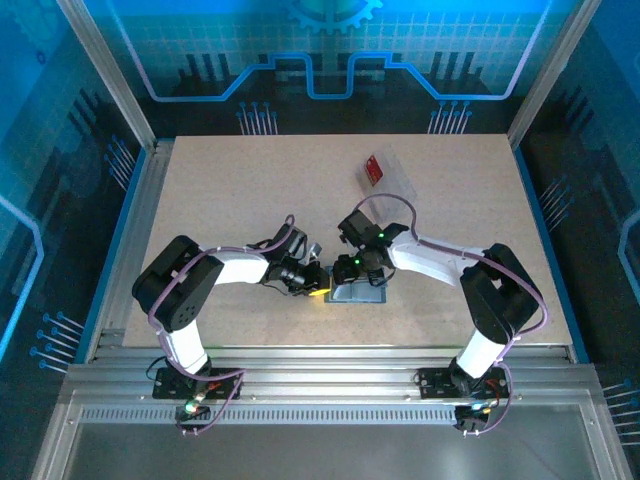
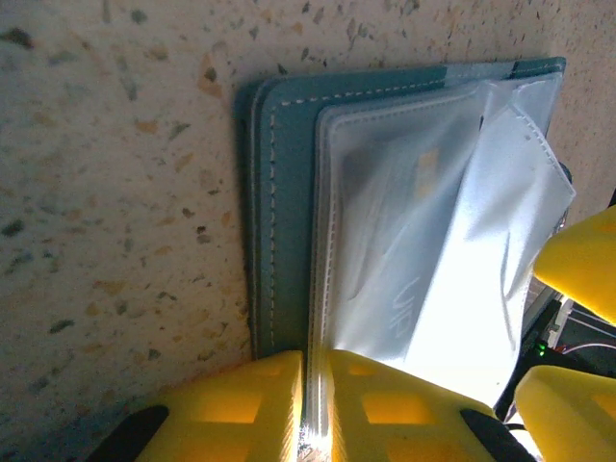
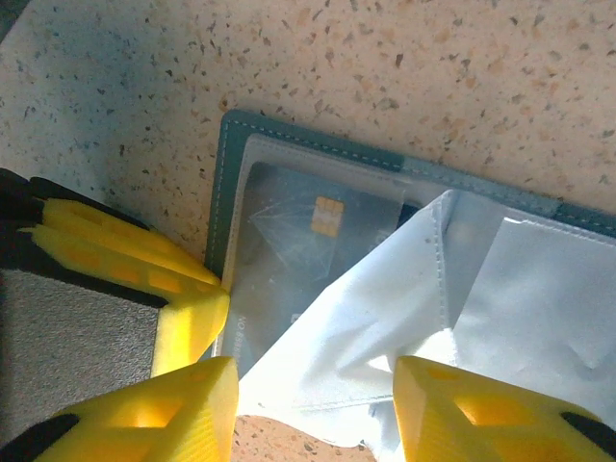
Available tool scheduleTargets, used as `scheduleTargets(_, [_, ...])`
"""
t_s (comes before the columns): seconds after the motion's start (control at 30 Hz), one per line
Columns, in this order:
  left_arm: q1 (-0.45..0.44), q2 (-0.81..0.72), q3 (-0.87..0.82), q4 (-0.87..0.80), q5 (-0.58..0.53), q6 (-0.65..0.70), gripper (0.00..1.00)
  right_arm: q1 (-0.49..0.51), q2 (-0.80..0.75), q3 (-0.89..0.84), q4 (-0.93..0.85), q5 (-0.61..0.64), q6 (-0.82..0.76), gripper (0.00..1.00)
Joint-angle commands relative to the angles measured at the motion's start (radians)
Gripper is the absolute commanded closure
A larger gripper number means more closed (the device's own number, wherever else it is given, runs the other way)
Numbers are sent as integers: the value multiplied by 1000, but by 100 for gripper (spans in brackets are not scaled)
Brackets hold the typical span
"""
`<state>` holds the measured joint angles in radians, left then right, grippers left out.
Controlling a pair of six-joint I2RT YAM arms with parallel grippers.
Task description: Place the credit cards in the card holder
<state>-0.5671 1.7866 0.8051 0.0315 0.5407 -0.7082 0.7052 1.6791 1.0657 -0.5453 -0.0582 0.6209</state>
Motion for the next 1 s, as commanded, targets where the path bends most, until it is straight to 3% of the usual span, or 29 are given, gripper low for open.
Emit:
scheduleTargets(0.0, [-11,-4,-10,-24,-7,-10,83,41,-46,-29,34,-28,29,48])
scheduleTargets(0.5, [15,-129,-55,-38,-16,-21,80,44,73,106,74,-58,-15,47])
scheduleTargets(0.7, [48,-251,-98,-57,-27,-36,76,30,109,157,74,-91,-18,48])
scheduleTargets(0.97, [99,-487,-169,-141,-131,-72,68,25,185,264,80,-149,-41,47])
